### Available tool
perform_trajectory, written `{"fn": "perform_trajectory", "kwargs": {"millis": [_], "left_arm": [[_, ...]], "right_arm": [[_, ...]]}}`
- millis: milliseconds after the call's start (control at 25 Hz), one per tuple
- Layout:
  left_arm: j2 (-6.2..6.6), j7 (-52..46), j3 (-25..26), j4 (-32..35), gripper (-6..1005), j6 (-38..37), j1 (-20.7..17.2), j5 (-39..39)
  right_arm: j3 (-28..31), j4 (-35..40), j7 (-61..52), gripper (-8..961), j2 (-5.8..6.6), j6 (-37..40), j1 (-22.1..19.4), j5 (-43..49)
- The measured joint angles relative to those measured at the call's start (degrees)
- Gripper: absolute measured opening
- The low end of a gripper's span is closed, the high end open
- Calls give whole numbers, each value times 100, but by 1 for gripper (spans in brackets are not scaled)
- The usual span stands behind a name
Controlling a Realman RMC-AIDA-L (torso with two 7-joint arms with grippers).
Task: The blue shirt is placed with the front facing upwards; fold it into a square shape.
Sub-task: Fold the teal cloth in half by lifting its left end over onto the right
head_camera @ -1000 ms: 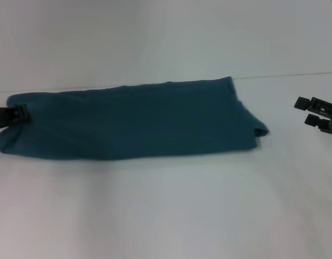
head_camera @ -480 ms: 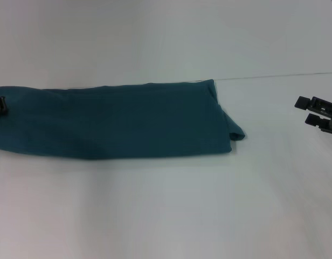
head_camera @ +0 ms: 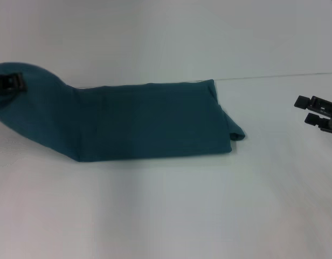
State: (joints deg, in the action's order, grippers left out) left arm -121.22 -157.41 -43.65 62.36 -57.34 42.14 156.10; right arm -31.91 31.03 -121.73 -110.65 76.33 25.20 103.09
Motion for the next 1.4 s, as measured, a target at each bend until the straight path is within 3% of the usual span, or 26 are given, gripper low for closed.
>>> {"fn": "perform_trajectory", "kwargs": {"millis": [160,320,600,800,1120,1400], "left_arm": [[-163,-77,-210,571,55,-495,124,0],[-234,-340,-667,778,54,-629,280,0],[-268,-963,-1626,808,53,-686,595,-2],[-289,-1253,-2045,849,52,-705,873,-10],[-322,-1306,-2589,49,48,-165,1398,-1],[-326,-1302,-3153,-503,52,414,1569,-15]], "right_arm": [[0,0,0,927,0,-2,15,-3],[0,-1,0,928,-17,-11,28,0],[0,-1,0,927,-36,-14,36,7],[0,-1,4,927,-36,-13,46,17],[-5,-14,2,928,-55,-59,51,19],[-9,-64,13,928,-53,-96,34,28]]}}
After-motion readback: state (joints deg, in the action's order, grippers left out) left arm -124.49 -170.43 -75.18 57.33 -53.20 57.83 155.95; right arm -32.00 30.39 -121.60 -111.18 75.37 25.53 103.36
